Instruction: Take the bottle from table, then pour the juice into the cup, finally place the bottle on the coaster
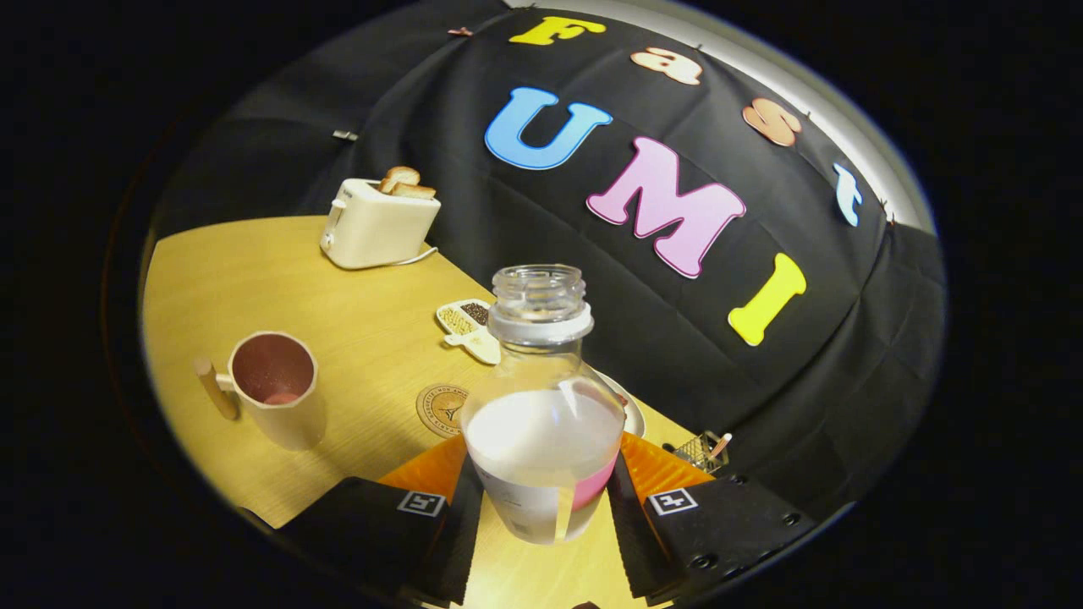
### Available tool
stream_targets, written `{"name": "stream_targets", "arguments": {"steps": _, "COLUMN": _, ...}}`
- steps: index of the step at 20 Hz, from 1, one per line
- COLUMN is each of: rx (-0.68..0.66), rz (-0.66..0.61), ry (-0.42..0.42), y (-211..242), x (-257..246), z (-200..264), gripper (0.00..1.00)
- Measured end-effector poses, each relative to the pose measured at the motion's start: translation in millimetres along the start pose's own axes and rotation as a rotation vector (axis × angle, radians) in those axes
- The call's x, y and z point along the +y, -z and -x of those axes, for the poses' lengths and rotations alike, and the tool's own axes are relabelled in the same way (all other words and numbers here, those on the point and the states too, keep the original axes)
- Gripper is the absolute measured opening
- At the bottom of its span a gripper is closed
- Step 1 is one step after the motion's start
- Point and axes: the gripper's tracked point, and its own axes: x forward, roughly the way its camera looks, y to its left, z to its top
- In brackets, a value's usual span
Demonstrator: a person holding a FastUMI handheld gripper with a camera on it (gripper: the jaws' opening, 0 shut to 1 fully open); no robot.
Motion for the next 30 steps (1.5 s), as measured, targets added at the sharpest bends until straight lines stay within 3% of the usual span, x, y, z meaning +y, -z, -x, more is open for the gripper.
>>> {"name": "stream_targets", "arguments": {"steps": 4, "rx": -0.016, "rz": 0.209, "ry": 0.049, "y": -11, "x": 10, "z": 4, "gripper": 0.72}}
{"name": "stream_targets", "arguments": {"steps": 11, "rx": -0.030, "rz": 0.466, "ry": 0.043, "y": -15, "x": 50, "z": 3, "gripper": 0.71}}
{"name": "stream_targets", "arguments": {"steps": 20, "rx": -0.088, "rz": 0.767, "ry": 0.000, "y": -17, "x": 98, "z": -13, "gripper": 0.71}}
{"name": "stream_targets", "arguments": {"steps": 30, "rx": -0.151, "rz": 1.019, "ry": 0.017, "y": -26, "x": 99, "z": -30, "gripper": 0.71}}
